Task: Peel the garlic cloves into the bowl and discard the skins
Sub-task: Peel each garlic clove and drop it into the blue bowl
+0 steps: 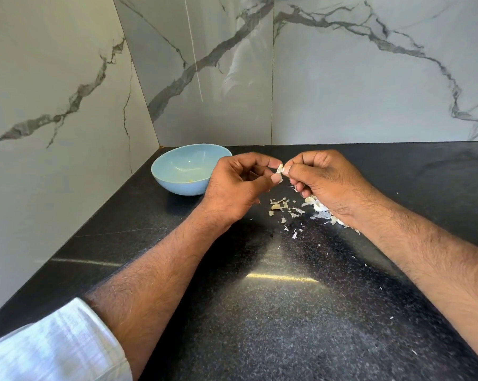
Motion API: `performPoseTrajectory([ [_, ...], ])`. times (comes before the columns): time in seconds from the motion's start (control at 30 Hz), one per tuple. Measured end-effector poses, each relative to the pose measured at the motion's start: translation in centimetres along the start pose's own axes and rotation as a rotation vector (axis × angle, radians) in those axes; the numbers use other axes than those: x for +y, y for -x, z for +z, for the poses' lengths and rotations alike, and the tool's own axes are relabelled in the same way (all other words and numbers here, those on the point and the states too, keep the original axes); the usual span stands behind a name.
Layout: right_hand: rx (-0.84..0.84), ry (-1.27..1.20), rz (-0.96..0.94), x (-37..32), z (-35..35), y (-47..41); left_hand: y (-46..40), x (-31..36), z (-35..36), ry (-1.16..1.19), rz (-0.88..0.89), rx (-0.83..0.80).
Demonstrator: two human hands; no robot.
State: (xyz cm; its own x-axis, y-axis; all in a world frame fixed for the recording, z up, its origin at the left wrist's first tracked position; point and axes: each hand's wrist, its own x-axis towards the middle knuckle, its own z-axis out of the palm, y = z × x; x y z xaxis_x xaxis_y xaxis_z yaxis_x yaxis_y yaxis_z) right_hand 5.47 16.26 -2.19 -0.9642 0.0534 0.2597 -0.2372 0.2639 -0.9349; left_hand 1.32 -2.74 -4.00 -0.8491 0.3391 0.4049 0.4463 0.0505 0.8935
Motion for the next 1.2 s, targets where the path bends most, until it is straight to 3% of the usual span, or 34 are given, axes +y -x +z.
performPoseTrajectory([
  [0.33, -0.058, -0.001, 0.037, 0.0, 0.0, 0.2, 0.0, 0.2, -0.1, 0.037, -0.039, -0.032],
  [0.5, -0.037, -0.042, 0.066, 0.2, -0.4, -0.1, -0.1, 0.5, -0.4, 0.085, -0.066, 0.035],
  [0.73, -0.019, 0.283, 0.017, 0.6, -0.6, -0.1, -0.4, 0.5, -1.3, 0.085, -0.07, 0.096],
  [0.93, -0.019, 0.244, -0.167, 0.5, 0.3, 0.6, -0.2, 0.6, -1.2, -0.012, -0.029, 0.07],
  [1.2, -0.03, 0.124, -0.082, 0.4, 0.6, 0.5, -0.2, 0.4, -0.8, 0.099, -0.092, 0.059],
])
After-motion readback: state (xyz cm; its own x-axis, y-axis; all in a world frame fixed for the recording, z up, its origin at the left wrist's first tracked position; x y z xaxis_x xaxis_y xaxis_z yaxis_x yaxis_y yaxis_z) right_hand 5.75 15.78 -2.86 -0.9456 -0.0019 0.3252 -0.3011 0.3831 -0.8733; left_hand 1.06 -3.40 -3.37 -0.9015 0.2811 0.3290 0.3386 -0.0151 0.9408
